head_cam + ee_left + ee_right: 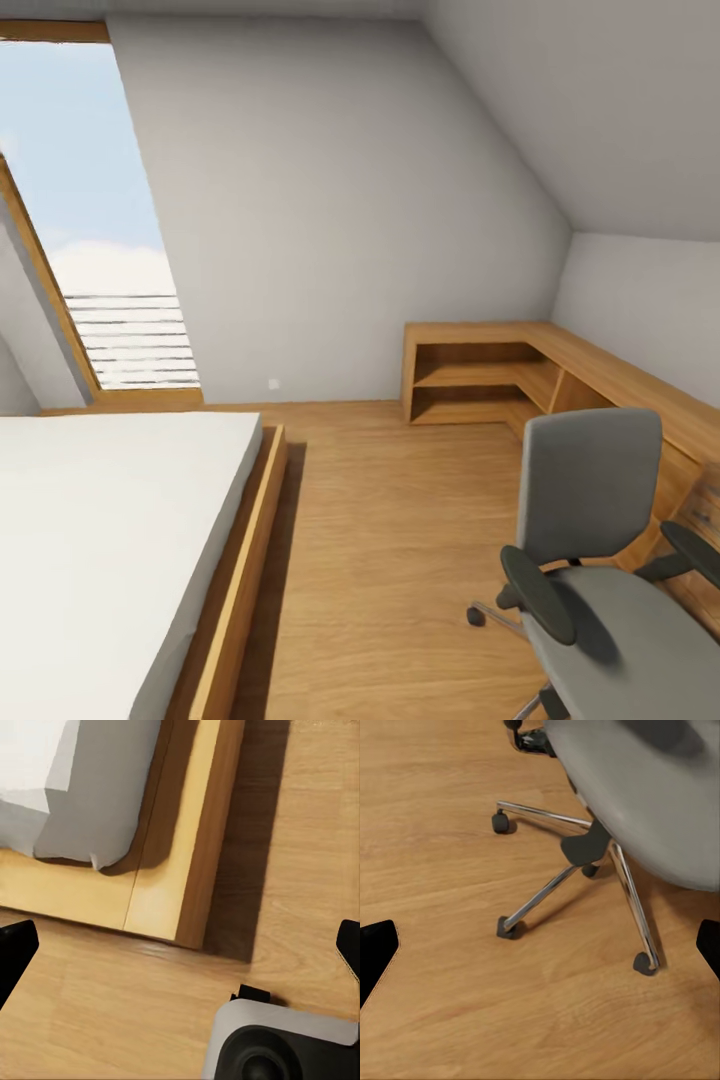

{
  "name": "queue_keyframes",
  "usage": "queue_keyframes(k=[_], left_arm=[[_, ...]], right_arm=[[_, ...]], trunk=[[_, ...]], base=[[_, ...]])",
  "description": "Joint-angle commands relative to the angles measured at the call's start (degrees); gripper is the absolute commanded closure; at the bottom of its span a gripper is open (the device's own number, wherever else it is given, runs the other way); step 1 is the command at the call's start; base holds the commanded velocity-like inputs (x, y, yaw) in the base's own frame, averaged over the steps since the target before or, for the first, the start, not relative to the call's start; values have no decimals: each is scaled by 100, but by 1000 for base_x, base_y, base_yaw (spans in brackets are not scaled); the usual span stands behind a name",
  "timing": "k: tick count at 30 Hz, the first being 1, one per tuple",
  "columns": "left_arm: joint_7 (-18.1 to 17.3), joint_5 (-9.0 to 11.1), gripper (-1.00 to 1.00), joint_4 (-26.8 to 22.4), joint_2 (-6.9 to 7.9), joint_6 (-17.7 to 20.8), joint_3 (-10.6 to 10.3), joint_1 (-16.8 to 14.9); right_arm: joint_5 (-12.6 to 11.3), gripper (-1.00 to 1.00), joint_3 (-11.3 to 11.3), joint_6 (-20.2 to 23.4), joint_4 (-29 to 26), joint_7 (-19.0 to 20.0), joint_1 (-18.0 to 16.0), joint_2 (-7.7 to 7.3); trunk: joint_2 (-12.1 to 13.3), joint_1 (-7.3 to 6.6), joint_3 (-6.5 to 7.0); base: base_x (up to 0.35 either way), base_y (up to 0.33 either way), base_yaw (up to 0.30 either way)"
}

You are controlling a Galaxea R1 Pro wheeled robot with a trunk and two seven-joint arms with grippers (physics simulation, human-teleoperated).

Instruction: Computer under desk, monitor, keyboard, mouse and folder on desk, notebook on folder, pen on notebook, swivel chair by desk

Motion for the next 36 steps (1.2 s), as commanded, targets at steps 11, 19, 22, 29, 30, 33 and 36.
queue_keyframes(k=[11,19,22,29,30,33,36], left_arm=[[69,27,-100,-1926,-173,1230,-75,-2],[84,25,-100,-3293,-516,3189,-74,-423],[73,32,-100,-3306,-608,3277,-74,-527],[57,25,-100,-3048,-655,2745,-118,-571],[58,25,-100,-2996,-658,2672,-152,-573],[67,25,-100,-2836,-659,2552,-228,-576],[80,25,-100,-2757,-646,2245,-258,-577]], right_arm=[[3,-100,63,-18,-808,-12,-17,-37],[-15,-100,58,-40,-1580,-16,-117,-4],[-28,-100,53,-146,-1566,-16,-129,-1],[-24,-100,98,-602,-988,23,-134,9],[-24,-100,107,-636,-902,29,-134,14],[-23,-100,116,-681,-797,38,-134,27],[-23,-100,111,-700,-763,45,-134,27]], trunk=[[-4,1,71],[-4,1,101],[-4,1,104],[-4,1,105],[-4,1,105],[-4,1,105],[-4,1,105]], base=[[0,0,194],[0,0,137],[0,0,28],[0,0,6],[0,0,1],[0,0,0],[0,0,0]])
